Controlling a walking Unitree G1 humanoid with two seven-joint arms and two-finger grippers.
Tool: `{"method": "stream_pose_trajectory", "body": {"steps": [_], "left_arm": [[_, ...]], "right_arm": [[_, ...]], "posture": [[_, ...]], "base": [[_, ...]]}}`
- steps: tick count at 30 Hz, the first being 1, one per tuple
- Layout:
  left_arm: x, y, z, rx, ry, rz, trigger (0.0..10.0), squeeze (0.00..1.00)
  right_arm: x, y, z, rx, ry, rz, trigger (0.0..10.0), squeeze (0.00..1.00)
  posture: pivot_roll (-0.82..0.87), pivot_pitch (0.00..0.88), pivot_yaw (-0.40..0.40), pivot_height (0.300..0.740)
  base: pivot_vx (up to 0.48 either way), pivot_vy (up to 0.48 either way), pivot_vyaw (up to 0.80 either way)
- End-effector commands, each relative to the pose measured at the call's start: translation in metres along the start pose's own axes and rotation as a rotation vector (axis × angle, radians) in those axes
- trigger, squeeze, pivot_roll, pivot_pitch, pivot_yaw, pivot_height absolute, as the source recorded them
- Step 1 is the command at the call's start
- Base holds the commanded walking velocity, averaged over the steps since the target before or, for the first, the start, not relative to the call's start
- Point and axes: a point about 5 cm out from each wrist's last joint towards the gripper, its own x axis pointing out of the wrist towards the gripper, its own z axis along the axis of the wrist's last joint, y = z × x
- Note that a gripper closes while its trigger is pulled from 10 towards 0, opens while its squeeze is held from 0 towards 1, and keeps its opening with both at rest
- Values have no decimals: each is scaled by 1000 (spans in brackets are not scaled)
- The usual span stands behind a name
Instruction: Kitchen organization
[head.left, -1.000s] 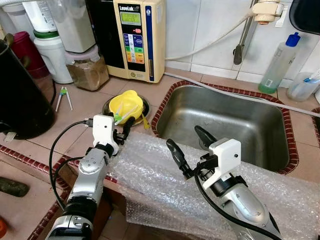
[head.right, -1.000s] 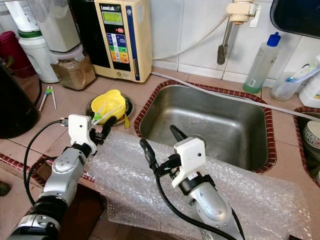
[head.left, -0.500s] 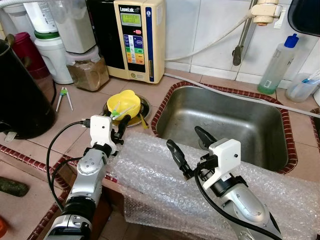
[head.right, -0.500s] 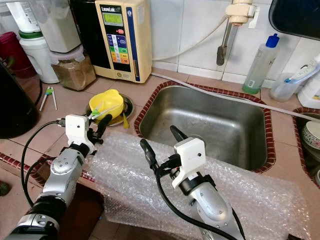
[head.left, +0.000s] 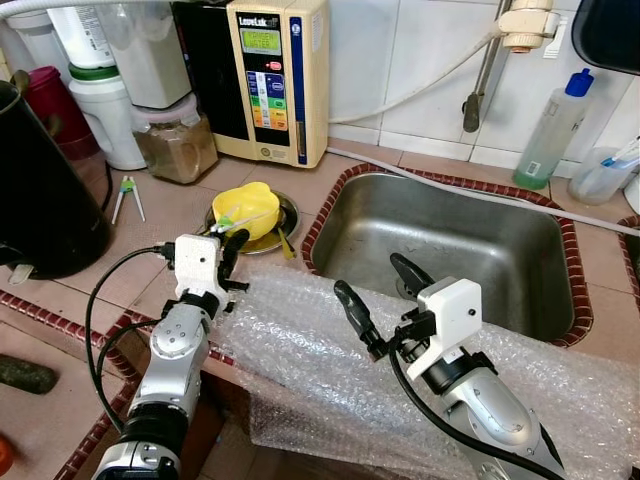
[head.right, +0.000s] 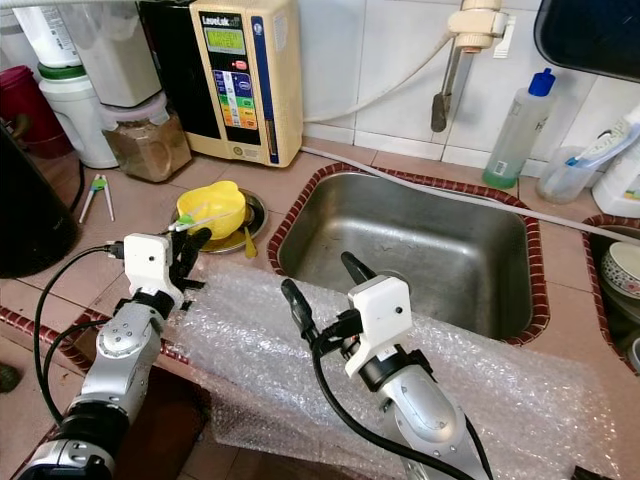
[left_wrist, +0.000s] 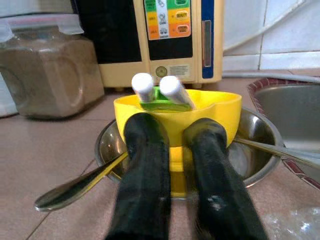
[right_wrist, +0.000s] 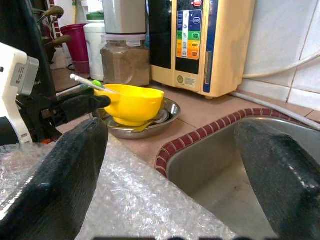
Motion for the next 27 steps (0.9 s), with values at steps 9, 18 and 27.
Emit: {"method": "stream_pose_trajectory", "body": {"steps": [9,18,27], "left_arm": [[-7,-4,-3,49,4,-12,4784,0],[-12,-8,-5,-14,2,-23,10000,1000],[-34,-15,-10,13,-22,-105,10000,1000]], "right_arm": [[1,2,-1,-7,-1,14,10000,0],[1,1,-2,-15,6,17,10000,0],[1,3,-2,-14,7,24,10000,0]], "posture": [[-45,0,46,740],[-43,0,40,740],[-42,0,42,740]], "base": [[0,0,0],[0,0,0],[0,0,0]]}}
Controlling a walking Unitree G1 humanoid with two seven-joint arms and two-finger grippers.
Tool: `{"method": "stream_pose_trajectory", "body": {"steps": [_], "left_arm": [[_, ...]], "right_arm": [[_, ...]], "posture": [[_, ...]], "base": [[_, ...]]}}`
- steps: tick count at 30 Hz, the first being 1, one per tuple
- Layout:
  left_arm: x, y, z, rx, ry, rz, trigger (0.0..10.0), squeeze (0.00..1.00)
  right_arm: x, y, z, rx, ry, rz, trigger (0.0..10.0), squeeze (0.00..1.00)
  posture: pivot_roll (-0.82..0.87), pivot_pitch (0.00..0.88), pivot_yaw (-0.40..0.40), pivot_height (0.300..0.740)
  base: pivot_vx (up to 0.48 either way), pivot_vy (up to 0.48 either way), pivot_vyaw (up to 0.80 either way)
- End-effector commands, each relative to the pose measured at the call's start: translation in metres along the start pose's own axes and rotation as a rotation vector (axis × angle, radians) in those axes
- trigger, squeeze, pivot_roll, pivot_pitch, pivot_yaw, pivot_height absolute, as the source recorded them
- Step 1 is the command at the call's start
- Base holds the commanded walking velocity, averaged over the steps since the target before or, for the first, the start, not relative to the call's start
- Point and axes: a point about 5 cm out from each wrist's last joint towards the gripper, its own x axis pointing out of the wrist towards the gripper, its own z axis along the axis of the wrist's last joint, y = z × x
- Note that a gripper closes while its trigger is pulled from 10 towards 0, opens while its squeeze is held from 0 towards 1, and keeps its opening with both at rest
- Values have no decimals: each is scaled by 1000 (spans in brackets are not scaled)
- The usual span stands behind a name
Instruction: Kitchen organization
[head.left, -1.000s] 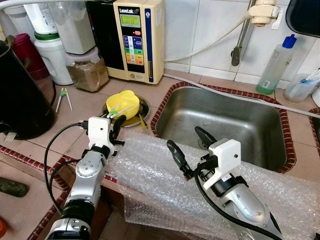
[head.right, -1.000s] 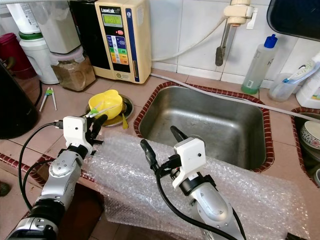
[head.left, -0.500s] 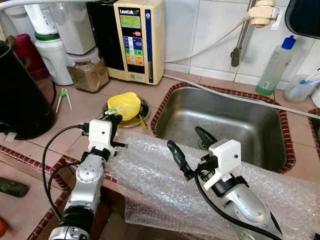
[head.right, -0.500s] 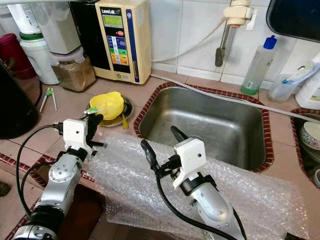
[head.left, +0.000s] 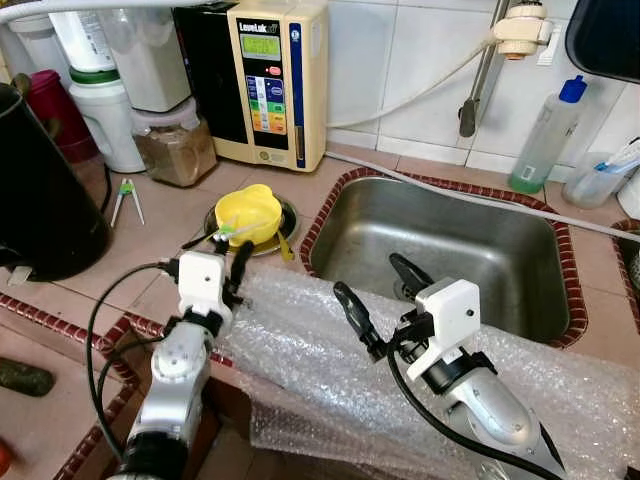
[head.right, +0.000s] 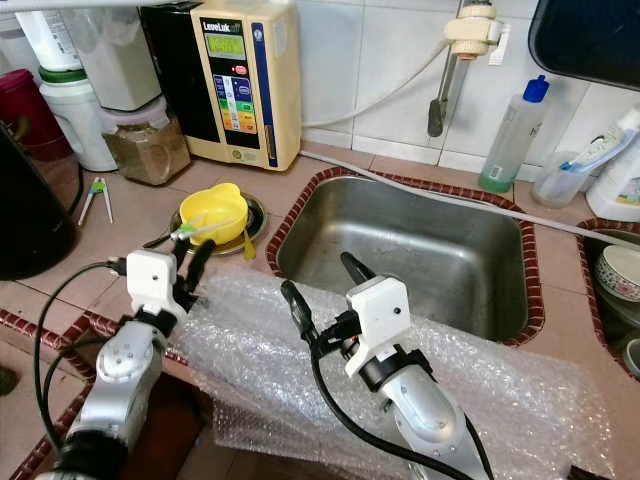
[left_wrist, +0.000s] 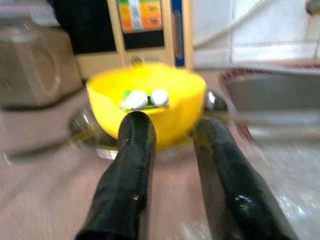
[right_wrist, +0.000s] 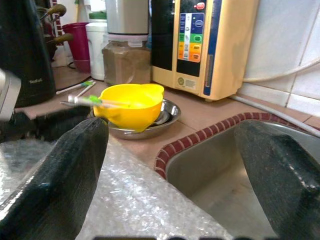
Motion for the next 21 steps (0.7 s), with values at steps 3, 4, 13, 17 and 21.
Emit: {"method": "stream_pose_trajectory", "body": {"steps": [3,4,13,17,21], "left_arm": [[-2,-2,9,42,-58,-35,10000,1000],[-3,-1,13,63,-80,-35,10000,1000],[1,0,20,88,-110,-41,10000,1000],[-1,-3,12,58,-58,-59,10000,1000],[-2,-3,11,61,-54,-63,10000,1000]], "right_arm": [[0,2,-1,4,0,19,10000,0],[0,4,-1,10,-1,31,10000,0],[2,4,0,15,-4,51,10000,0],[2,4,-2,13,3,53,10000,0],[1,5,-2,14,7,58,10000,0]], "posture": [[-42,0,42,740],[-42,0,42,740],[-37,0,38,740],[-37,0,38,740],[-38,0,39,740]], "base": [[0,0,0],[0,0,0],[0,0,0],[0,0,0],[0,0,0]]}}
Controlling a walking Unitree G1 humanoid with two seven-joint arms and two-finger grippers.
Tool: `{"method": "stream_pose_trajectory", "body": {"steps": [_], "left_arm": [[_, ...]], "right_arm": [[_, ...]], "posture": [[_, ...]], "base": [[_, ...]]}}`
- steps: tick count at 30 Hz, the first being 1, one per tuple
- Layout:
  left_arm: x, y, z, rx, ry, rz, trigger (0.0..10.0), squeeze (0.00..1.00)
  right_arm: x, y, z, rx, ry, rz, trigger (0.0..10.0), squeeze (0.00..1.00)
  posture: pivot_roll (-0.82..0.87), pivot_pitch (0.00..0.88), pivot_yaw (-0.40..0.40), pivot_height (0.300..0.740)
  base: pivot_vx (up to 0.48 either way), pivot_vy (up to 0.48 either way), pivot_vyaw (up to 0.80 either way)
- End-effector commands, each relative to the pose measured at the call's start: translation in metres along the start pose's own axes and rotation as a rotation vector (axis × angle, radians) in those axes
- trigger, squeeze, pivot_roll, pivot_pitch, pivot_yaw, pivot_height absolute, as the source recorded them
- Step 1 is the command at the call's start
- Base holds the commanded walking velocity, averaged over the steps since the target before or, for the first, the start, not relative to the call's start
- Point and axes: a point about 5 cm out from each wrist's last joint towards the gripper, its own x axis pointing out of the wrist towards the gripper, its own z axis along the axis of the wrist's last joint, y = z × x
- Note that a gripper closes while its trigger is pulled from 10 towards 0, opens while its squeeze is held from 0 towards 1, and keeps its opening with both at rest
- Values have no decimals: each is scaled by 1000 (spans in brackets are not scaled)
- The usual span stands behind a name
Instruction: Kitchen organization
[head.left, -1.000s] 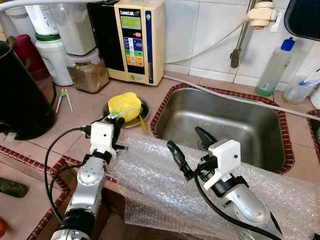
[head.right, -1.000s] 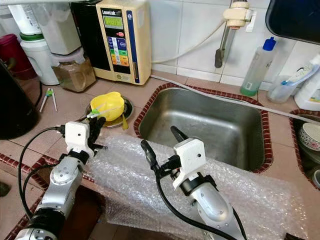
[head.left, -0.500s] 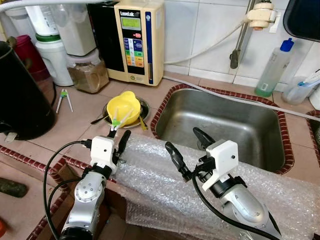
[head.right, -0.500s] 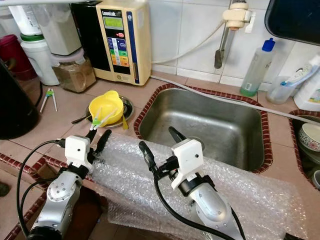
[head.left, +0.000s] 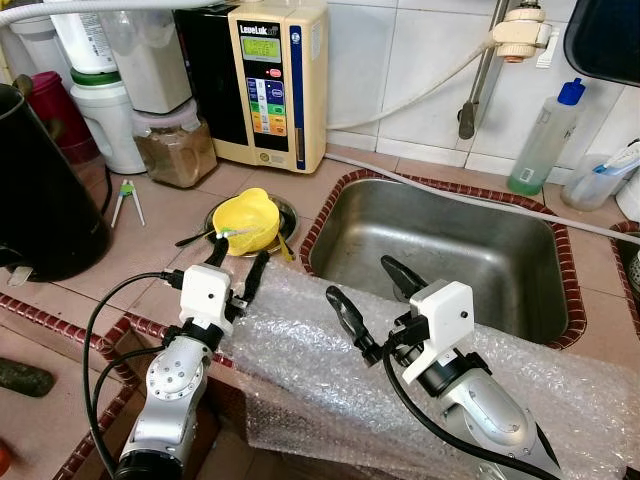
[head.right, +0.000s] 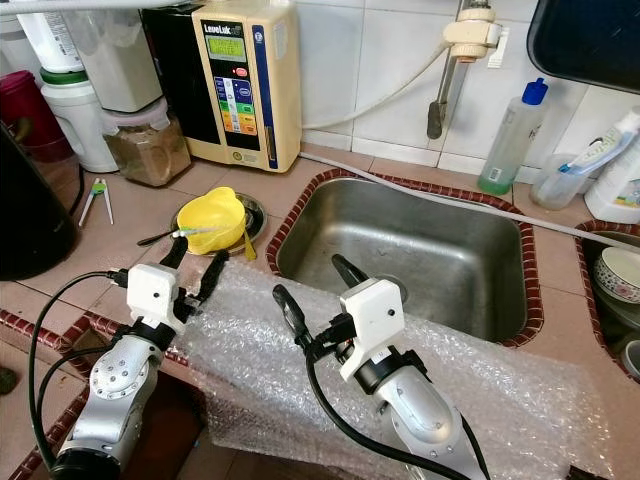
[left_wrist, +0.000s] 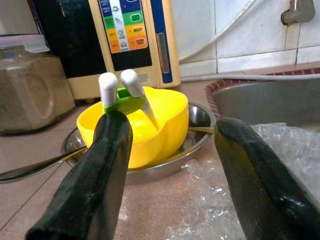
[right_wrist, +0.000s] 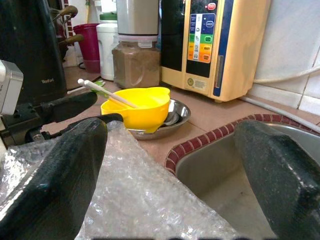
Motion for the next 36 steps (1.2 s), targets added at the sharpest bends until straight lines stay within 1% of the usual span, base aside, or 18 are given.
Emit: {"method": "stream_pose_trajectory", "body": {"steps": [1,3,4,6,7,10,13,17,28,30,31,32,33,34,36], "left_arm": [[-3,-1,-2,21,21,-28,10000,1000],[-5,-1,-5,31,39,-30,10000,1000],[-12,3,-12,44,76,-17,10000,1000],[-18,5,-15,48,82,-18,10000,1000],[-21,5,-13,64,66,-37,10000,1000],[-21,5,-8,73,40,-43,10000,1000],[-11,5,4,57,-4,-18,10000,1000],[-7,5,12,62,-22,-7,10000,1000],[-1,7,19,76,-49,21,10000,1000],[-1,6,18,76,-36,15,10000,1000],[-6,5,7,38,40,8,10000,1000],[-6,5,7,38,40,8,10000,1000],[-9,5,3,30,63,6,10000,1000],[-13,5,1,26,67,-12,10000,1000],[-16,4,3,15,65,-39,10000,1000]], "right_arm": [[1,2,-1,4,7,22,10000,0],[1,2,-1,4,8,24,10000,0],[1,3,-2,4,9,26,10000,0],[1,2,-2,3,11,26,10000,0],[0,2,-3,3,14,25,10000,0],[0,1,-3,4,16,24,10000,0],[0,0,-3,1,15,20,10000,0],[0,-2,-3,-5,15,17,10000,0],[1,-3,-4,-6,16,17,10000,0],[1,-3,-4,-5,17,18,10000,0],[1,-3,-5,-3,22,20,10000,0],[1,-3,-5,-3,22,20,10000,0],[1,-3,-5,-3,26,20,10000,0],[0,-3,-6,-4,30,19,10000,0],[-1,-3,-7,-7,38,15,10000,0]], "posture": [[-38,0,39,740],[-40,0,40,740],[-40,0,40,740],[-40,0,40,740],[-40,0,40,740],[-38,0,38,740],[-35,0,35,740],[-37,0,34,740],[-38,0,32,740],[-38,0,32,740],[-39,0,33,740],[-39,0,33,740],[-39,0,33,740],[-40,0,32,740],[-37,0,30,740]], "base": [[0,0,0],[0,0,0],[0,0,0],[0,0,0],[0,0,0],[0,0,0],[0,0,0],[0,0,0],[0,0,0],[0,0,0],[0,0,0],[0,0,0],[0,0,0],[0,0,0],[0,0,0]]}}
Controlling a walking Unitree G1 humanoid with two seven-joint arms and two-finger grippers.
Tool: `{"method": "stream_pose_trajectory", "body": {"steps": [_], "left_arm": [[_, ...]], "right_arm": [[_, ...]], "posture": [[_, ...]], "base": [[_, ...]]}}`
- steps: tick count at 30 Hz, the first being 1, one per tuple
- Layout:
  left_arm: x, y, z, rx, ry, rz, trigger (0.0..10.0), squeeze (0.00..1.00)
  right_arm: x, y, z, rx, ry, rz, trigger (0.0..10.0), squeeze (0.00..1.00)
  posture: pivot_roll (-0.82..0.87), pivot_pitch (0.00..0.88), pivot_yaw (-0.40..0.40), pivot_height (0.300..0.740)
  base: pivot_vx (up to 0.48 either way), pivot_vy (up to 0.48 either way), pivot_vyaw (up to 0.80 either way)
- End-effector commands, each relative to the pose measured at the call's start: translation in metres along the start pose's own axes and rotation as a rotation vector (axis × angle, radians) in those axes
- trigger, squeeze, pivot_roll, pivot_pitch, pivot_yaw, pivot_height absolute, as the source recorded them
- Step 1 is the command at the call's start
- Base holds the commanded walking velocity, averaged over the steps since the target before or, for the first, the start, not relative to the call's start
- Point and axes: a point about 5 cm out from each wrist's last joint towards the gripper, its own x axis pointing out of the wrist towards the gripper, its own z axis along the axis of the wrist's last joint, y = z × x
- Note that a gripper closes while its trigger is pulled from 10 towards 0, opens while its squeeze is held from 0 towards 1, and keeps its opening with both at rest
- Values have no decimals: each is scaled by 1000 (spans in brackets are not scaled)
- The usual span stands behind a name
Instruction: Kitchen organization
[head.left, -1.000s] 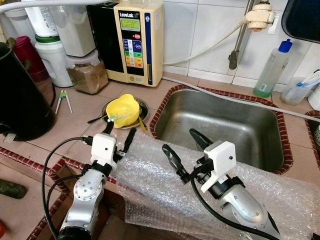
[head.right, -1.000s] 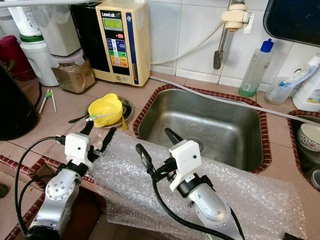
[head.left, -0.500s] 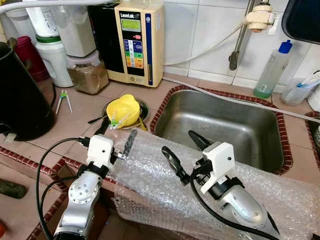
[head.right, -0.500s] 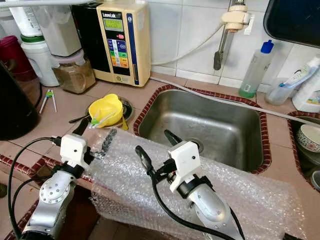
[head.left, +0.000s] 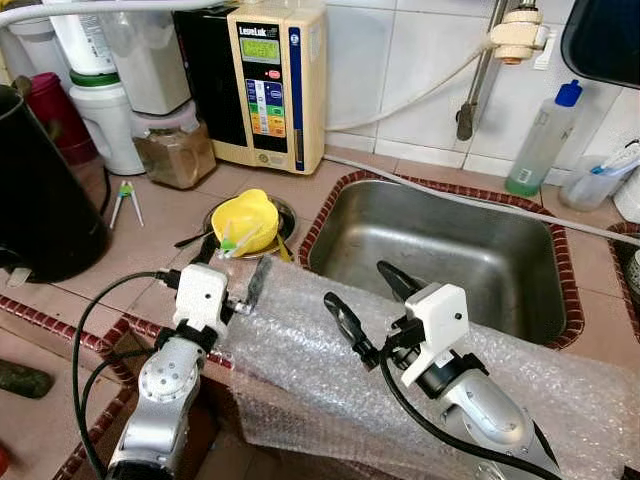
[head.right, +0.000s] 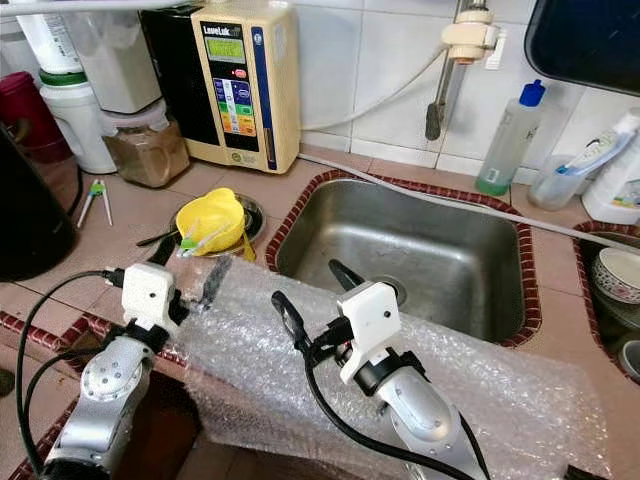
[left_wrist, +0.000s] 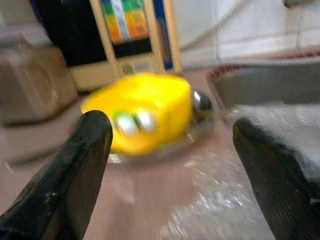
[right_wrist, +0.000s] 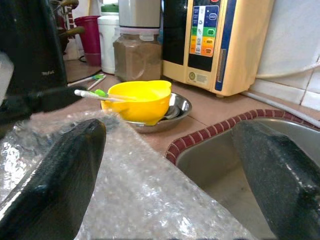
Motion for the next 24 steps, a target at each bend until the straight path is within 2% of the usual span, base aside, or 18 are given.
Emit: {"method": "stream_pose_trajectory", "body": {"steps": [1,6,8,12,13,14,15,16,17,20,21,24], "left_arm": [[0,1,5,2,-11,-23,10000,1000],[-9,7,16,88,-10,-53,10000,1000],[-11,8,17,94,-7,-53,10000,1000],[-26,12,21,113,4,-62,10000,984],[-35,12,18,131,19,-83,10000,737],[-35,12,18,131,19,-83,10000,737],[-43,13,13,147,51,-96,10000,141],[-44,13,12,151,60,-98,10000,141],[-45,13,10,156,73,-100,10000,0],[-51,16,2,179,125,-101,10000,0],[-55,20,-7,199,171,-90,10000,0],[-56,25,-12,211,192,-82,10000,0]], "right_arm": [[-1,-2,-1,0,11,-4,10000,0],[-2,-3,-4,-3,24,-3,10000,0],[-2,-3,-4,-3,25,-3,10000,0],[-1,-3,-4,-2,25,-2,10000,0],[-1,-3,-4,-1,24,0,10000,0],[-1,-3,-4,-1,24,0,10000,0],[0,-2,-4,0,23,2,10000,0],[0,-2,-4,1,23,3,10000,0],[0,-2,-4,1,23,3,10000,0],[1,-2,-5,3,23,7,10000,0],[2,-1,-5,4,23,11,10000,0],[3,-2,-5,4,22,14,10000,0]], "posture": [[-37,0,30,740],[-30,4,29,740],[-29,4,29,740],[-19,8,30,740],[-14,9,30,740],[-14,9,30,740],[-10,12,31,740],[-10,12,31,740],[-7,13,29,740],[-3,14,28,740],[1,13,27,740],[2,13,27,740]], "base": [[0,0,0],[0,0,0],[0,0,0],[0,0,0],[0,0,0],[0,0,0],[0,0,0],[0,0,0],[0,0,0],[0,0,0],[0,0,0],[0,0,0]]}}
